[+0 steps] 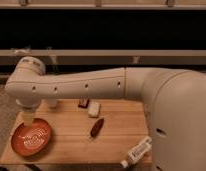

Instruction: Place the bottle in the ceramic bowl

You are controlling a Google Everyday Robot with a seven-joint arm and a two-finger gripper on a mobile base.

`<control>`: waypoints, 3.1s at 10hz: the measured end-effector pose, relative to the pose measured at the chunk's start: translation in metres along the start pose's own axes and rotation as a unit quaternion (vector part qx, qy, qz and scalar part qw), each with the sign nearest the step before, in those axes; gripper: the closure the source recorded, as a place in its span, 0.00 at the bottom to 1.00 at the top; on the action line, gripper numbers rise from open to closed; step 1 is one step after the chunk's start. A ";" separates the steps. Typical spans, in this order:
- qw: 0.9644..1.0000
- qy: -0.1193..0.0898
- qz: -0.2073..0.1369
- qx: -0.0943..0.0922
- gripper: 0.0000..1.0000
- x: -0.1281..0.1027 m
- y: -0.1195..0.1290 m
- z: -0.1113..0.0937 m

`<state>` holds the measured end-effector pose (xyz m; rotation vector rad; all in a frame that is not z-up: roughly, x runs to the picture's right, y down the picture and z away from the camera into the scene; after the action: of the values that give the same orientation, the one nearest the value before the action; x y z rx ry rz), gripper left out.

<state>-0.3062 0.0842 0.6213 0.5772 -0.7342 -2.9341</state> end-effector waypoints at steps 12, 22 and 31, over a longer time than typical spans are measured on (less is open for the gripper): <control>1.000 0.000 0.000 0.000 0.20 0.000 0.000 0.000; 1.000 0.000 0.000 0.000 0.20 0.000 0.000 0.000; 0.999 -0.026 -0.019 0.011 0.20 -0.139 -0.002 -0.003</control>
<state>-0.1760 0.1052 0.6651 0.5253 -0.7689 -2.9902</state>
